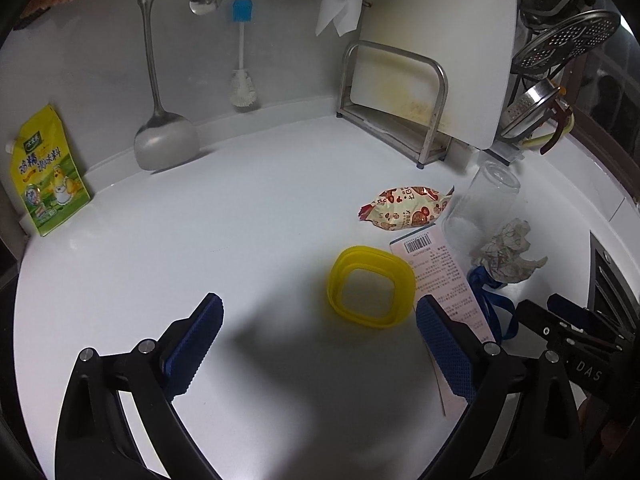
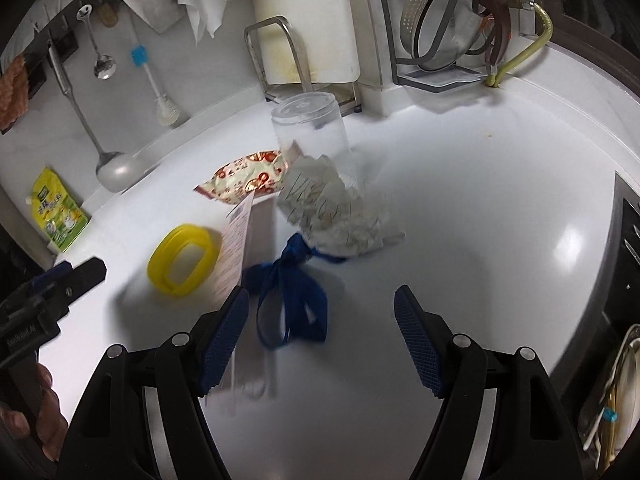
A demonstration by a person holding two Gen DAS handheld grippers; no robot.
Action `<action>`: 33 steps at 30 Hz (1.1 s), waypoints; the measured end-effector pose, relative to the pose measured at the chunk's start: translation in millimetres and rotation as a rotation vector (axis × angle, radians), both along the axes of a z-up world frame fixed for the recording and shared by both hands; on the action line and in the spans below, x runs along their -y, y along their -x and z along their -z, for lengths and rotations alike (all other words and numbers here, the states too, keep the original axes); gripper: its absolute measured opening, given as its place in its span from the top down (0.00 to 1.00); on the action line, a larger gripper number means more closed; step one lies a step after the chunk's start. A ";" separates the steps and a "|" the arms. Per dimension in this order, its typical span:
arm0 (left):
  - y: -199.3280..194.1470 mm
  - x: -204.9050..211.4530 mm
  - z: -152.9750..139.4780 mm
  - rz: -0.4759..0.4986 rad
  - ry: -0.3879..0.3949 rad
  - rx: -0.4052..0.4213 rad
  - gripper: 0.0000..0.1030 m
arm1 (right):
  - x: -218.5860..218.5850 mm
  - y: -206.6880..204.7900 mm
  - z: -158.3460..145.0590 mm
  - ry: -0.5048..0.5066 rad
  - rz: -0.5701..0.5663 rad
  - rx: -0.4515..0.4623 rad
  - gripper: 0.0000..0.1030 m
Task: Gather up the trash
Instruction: 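Grasp the crumpled white paper with the right tool while the left tool nears the yellow lid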
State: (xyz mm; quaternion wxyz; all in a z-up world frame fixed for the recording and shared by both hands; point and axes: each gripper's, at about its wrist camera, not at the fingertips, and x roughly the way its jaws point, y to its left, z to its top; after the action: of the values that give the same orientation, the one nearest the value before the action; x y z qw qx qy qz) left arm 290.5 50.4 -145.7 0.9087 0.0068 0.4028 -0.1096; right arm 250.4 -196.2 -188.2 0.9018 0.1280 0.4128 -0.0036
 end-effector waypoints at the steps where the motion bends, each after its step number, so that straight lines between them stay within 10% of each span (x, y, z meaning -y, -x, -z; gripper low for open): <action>1: -2.1 0.3 2.2 0.000 0.005 0.000 0.08 | 1.1 -3.6 0.9 0.003 0.004 0.004 0.30; 23: -11.7 8.2 25.7 0.007 0.064 -0.010 0.08 | -3.9 -61.1 10.5 0.121 0.014 0.068 0.31; 27: -12.7 10.7 27.1 0.009 0.067 -0.014 0.08 | -7.8 -59.5 7.7 0.143 -0.009 0.080 0.55; 33: -16.5 18.2 30.8 0.025 0.073 -0.028 0.08 | -2.2 -50.5 2.0 0.111 -0.004 0.099 0.61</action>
State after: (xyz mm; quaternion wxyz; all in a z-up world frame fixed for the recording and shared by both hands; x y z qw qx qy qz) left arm 307.0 32.2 -176.6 0.9011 -0.0228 0.4112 -0.1358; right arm 301.0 -194.0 -190.2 0.9268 0.0772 0.3671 -0.0184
